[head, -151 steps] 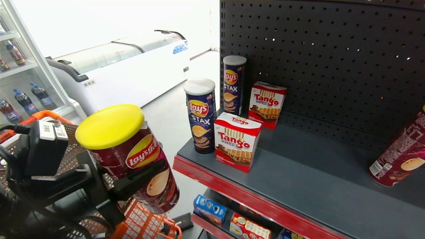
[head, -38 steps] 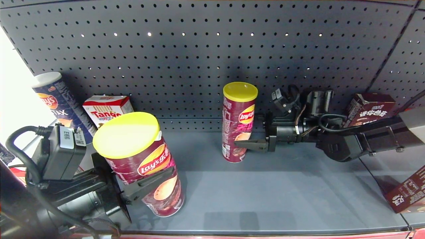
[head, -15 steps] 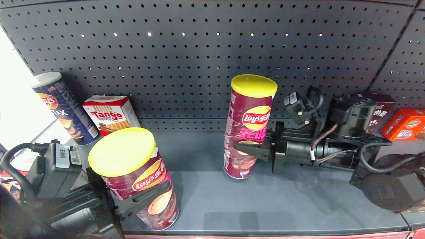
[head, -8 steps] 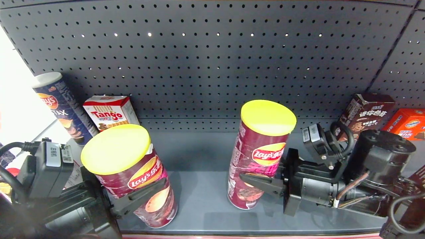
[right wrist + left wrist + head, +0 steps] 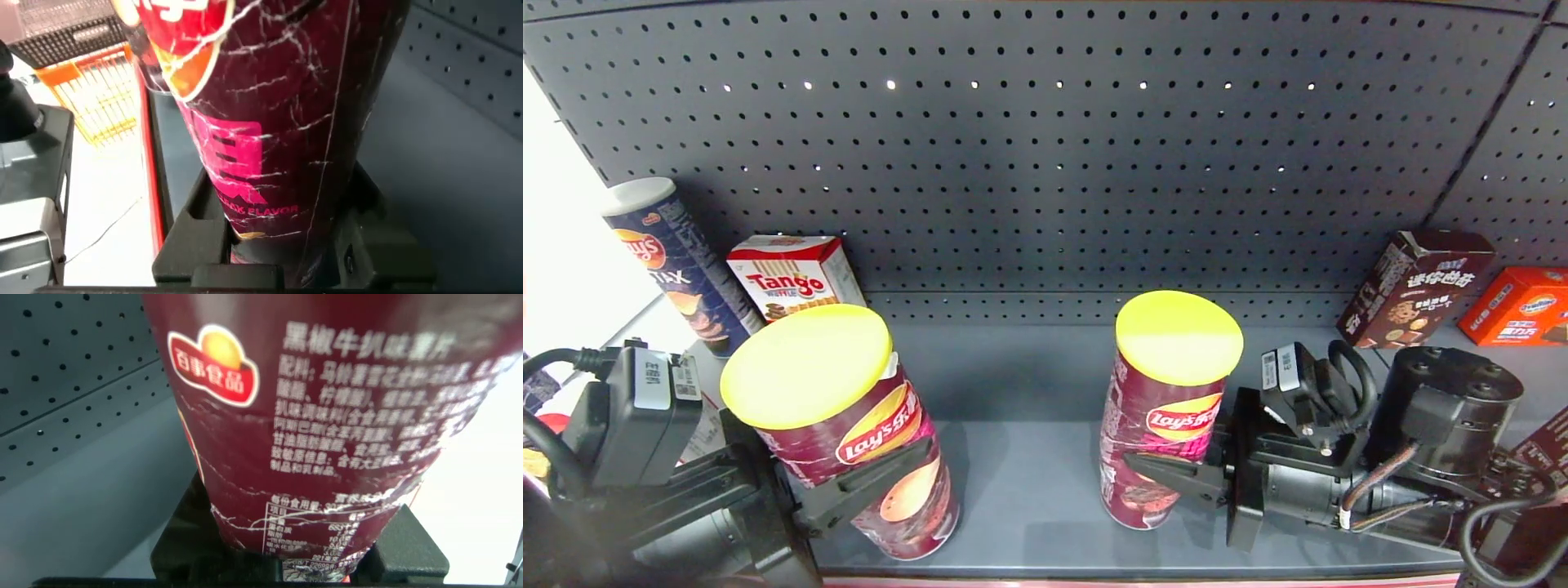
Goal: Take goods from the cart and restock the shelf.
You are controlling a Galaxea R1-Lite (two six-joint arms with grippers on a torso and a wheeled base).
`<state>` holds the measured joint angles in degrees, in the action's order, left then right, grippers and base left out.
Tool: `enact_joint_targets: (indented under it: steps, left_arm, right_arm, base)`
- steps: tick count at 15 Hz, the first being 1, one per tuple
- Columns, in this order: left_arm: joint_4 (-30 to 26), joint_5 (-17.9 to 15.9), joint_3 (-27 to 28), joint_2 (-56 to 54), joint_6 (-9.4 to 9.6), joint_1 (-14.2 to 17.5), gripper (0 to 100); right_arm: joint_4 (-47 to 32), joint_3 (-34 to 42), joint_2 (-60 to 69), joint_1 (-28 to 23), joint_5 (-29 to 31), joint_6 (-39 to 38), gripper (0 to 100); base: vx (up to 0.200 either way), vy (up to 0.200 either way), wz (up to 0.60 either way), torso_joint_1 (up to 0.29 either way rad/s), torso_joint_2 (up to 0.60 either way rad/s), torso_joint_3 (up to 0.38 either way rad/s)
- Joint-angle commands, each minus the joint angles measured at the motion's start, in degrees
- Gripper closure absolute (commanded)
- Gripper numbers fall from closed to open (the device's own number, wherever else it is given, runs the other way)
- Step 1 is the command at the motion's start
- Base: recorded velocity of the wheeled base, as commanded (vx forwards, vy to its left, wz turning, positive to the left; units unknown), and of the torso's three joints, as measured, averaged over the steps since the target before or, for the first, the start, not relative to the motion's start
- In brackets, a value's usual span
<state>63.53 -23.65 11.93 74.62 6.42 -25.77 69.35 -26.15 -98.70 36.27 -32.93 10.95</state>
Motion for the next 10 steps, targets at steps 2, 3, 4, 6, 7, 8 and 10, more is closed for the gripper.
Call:
enact_joint_targets:
  steps: [2,3,4,6,7,8,10]
  left_arm:
    - [0.0,0.0,-0.4,0.1,-0.01,0.0,100]
    - [0.0,0.0,-0.4,0.1,-0.01,0.0,100]
    - [0.0,0.0,-0.4,0.1,-0.01,0.0,100]
    - [0.0,0.0,-0.6,0.1,-0.01,0.0,100]
    - [0.0,0.0,-0.7,0.1,-0.01,0.0,100]
    - [0.0,0.0,-0.7,0.1,-0.01,0.0,100]
    - [0.0,0.0,-0.7,0.1,-0.01,-0.1,100]
  right_arm:
    - [0.1,0.1,-1.1,-0.1,0.1,0.1,100]
    - [0.1,0.4,-1.1,-0.1,0.1,0.1,100]
    - [0.3,0.7,-1.1,-0.1,0.1,0.2,0]
    - [0.3,0.9,-0.7,-0.2,0.4,1.0,0]
    - [0.3,1.2,-0.4,-0.3,0.5,1.0,0]
    - [0.3,1.2,-0.4,-0.4,0.5,1.1,0]
    - [0.3,2.5,1.8,-0.8,0.8,1.3,0]
  base:
    - [0.000,0.000,0.00,0.000,0.00,0.000]
    - [0.000,0.000,0.00,0.000,0.00,0.000]
    - [0.000,0.000,0.00,0.000,0.00,0.000]
    - [0.000,0.000,0.00,0.000,0.00,0.000]
    - [0.000,0.000,0.00,0.000,0.00,0.000]
    - [0.000,0.000,0.00,0.000,0.00,0.000]
    - [0.000,0.000,0.00,0.000,0.00,0.000]
